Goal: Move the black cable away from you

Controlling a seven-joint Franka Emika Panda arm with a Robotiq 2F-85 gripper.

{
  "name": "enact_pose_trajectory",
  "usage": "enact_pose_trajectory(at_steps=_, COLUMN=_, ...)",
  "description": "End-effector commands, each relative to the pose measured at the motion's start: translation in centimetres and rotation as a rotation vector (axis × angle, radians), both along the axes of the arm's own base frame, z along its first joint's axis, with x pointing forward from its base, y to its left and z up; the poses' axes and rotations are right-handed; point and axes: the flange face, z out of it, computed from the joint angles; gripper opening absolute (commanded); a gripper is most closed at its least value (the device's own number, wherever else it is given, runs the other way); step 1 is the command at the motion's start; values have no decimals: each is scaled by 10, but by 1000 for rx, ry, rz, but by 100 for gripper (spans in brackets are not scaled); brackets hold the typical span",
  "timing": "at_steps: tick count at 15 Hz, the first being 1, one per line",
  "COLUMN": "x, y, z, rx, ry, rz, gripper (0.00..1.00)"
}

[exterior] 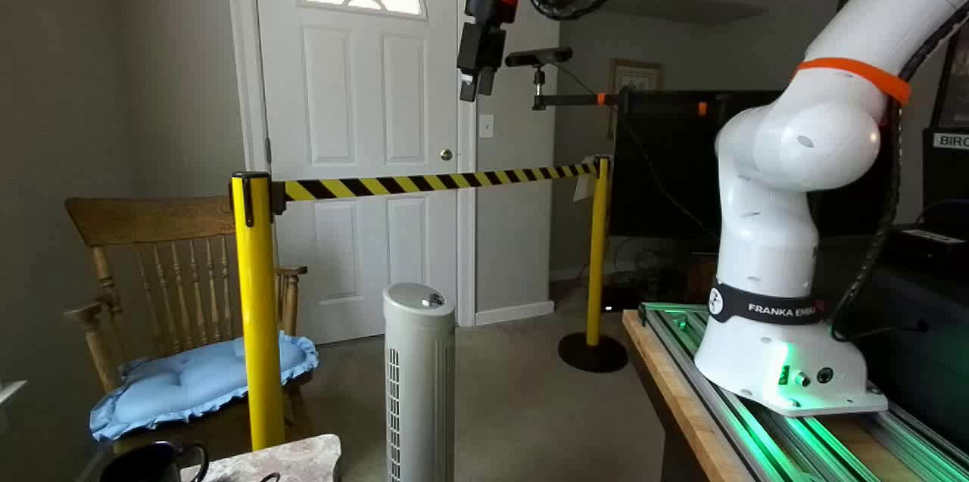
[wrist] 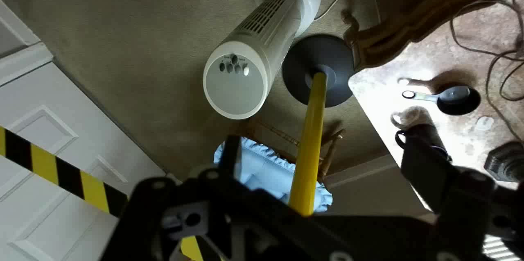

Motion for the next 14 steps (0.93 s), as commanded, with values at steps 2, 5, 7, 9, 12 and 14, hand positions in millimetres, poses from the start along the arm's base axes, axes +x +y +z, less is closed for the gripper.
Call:
enact_pose_trajectory(at_steps=2, x=0, y=0, z=0, rx=0, ry=1, rz=0, gripper=100)
enact_pose_trajectory(at_steps=5, x=0, y=0, z=0, rx=0, ry=1, rz=0, gripper=100)
enact_pose_trajectory(at_steps=7, x=0, y=0, z=0, rx=0, ry=1, rz=0, gripper=100)
enact_pose_trajectory(at_steps=9, x=0, y=0, z=0, rx=0, ry=1, rz=0, gripper=100)
enact_pose_trajectory(at_steps=12, x=0, y=0, z=0, rx=0, ry=1, rz=0, gripper=100)
enact_pose_trajectory(at_steps=14, x=9, y=-2, z=-7, rx=-33, ry=-2, rz=-26, gripper=100)
